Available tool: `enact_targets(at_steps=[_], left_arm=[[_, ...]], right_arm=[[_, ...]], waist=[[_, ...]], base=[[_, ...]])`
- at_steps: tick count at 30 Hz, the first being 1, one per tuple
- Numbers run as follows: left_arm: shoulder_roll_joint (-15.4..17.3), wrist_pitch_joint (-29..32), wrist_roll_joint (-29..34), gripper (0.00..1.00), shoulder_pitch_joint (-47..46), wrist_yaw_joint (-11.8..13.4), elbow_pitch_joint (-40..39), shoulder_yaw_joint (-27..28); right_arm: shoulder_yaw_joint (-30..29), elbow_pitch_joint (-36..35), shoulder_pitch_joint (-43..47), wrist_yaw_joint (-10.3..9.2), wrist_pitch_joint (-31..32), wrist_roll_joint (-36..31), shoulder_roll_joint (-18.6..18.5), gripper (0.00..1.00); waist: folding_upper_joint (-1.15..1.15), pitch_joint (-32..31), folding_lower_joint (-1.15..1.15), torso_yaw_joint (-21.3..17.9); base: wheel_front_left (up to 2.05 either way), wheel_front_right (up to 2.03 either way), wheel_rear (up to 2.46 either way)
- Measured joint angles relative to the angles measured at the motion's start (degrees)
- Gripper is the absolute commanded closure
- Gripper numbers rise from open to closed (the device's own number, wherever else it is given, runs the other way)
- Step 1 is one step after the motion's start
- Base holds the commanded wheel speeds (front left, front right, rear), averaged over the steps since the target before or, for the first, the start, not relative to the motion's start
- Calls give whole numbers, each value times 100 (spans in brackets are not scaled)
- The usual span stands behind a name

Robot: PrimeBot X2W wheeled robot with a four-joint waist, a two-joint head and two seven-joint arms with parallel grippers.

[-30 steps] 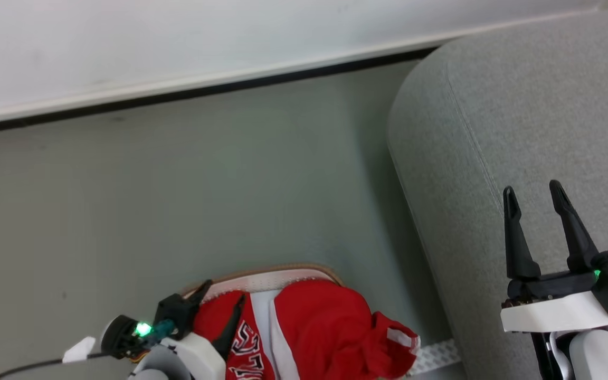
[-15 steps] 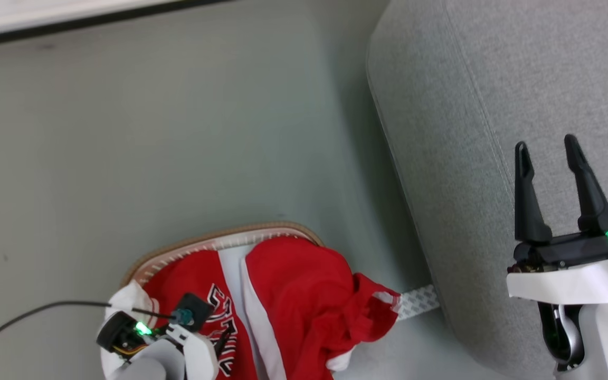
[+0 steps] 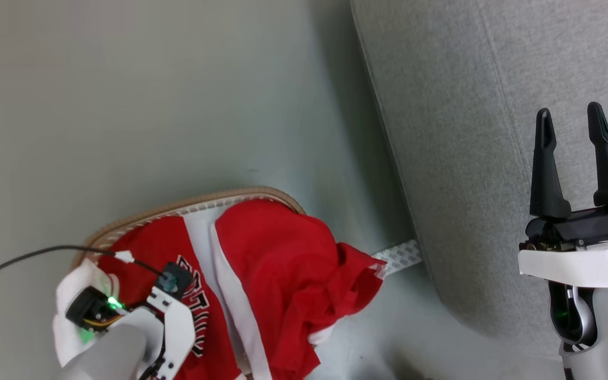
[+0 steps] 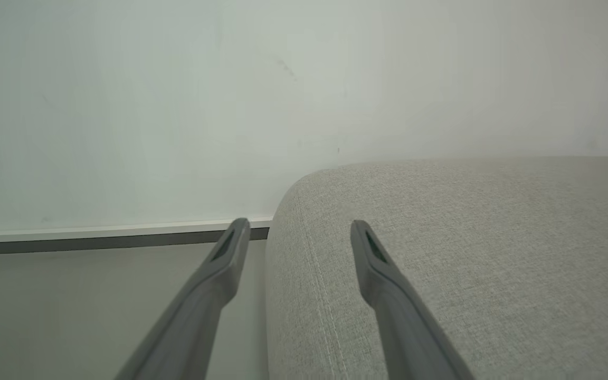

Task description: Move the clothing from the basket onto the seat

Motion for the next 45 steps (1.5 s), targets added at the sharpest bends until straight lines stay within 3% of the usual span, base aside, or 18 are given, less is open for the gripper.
enact_targets(at_steps=[6,7,8,9,23,32,45], left_arm=[[55,218,-101,0,-238,0,138,-424],[65,235,-113,11,-266,0,147,-500],[71,230,-145,59,-275,0,155,-547],[76,203,-188,100,-275,0,155,-583],[-151,-280,-814,100,-253,0,290,-990],[-555,-1137,-1386,100,230,0,138,-1049],[-651,-1755,-2139,100,734,0,-636,-1029]], right_arm=[[25,-12,-62,0,0,100,0,0],[38,-13,-71,-1,0,103,0,0],[49,-12,-75,-1,0,107,1,0],[53,-12,-76,-1,0,107,1,0],[70,153,-98,-1,0,11,3,0],[90,431,122,-1,0,-367,8,0],[8,861,645,0,0,-559,9,0]], waist=[[0,333,0,-90],[0,367,0,-103],[0,391,0,-116],[0,405,0,-126],[0,-100,0,-31],[0,-1159,-1,287],[0,-2755,-1,961]], base=[[0,0,0],[0,0,0],[0,0,0],[0,0,0],[0,0,0],[0,0,0],[0,0,0]])
